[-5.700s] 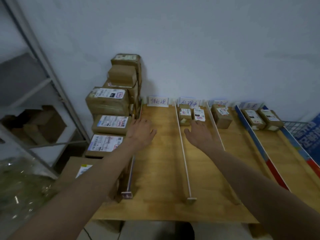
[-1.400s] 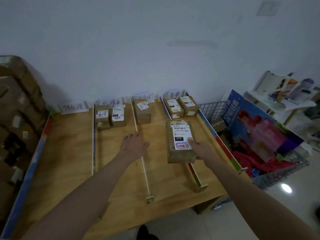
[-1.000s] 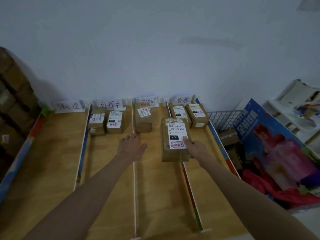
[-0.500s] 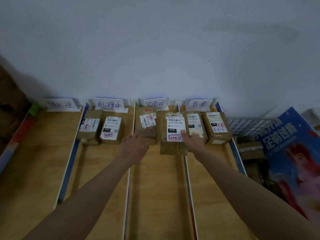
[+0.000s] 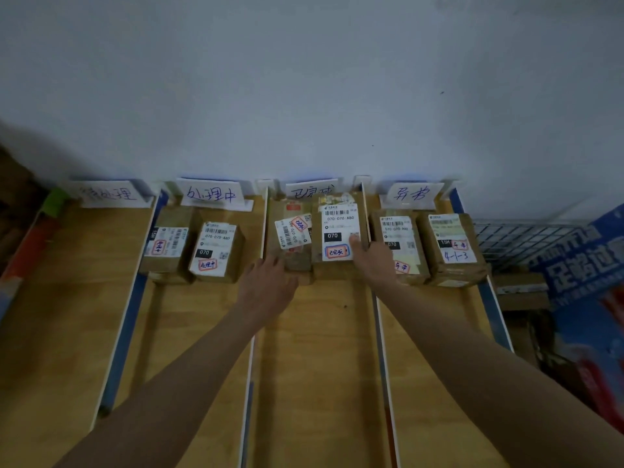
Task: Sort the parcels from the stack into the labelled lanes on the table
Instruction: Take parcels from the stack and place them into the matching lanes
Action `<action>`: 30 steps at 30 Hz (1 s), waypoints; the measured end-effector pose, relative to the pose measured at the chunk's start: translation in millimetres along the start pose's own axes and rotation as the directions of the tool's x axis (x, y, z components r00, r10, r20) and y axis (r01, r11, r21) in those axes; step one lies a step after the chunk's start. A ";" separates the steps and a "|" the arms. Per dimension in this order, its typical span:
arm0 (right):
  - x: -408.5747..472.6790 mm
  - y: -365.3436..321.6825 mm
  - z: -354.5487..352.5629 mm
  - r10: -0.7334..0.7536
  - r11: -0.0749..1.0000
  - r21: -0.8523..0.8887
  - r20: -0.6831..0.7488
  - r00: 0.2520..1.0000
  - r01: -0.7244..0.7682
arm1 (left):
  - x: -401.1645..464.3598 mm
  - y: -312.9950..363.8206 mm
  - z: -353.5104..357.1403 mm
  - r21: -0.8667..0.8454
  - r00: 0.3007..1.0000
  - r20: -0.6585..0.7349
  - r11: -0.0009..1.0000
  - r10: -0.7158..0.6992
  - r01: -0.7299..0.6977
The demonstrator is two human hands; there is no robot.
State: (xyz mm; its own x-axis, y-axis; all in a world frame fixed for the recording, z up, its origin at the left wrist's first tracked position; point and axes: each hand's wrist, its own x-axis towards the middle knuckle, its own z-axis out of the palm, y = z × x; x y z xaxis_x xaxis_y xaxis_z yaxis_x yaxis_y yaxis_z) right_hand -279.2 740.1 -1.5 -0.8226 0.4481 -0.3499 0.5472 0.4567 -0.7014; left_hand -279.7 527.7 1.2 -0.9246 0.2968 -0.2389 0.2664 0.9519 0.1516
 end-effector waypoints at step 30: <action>-167.9 -17.7 -57.2 -0.408 0.769 -0.525 0.037 0.912 0.365 | -129.2 -13.2 -68.5 0.095 0.993 -0.117 0.995 -0.006 0.017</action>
State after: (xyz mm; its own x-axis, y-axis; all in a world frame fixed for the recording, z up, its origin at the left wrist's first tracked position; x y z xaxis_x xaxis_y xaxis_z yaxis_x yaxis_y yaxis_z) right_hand -141.9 700.8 105.2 -0.9793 0.1945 -0.0563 0.2019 0.9179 -0.3415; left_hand -182.4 471.6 95.8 -0.9517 0.2800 -0.1261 0.2750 0.9598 0.0553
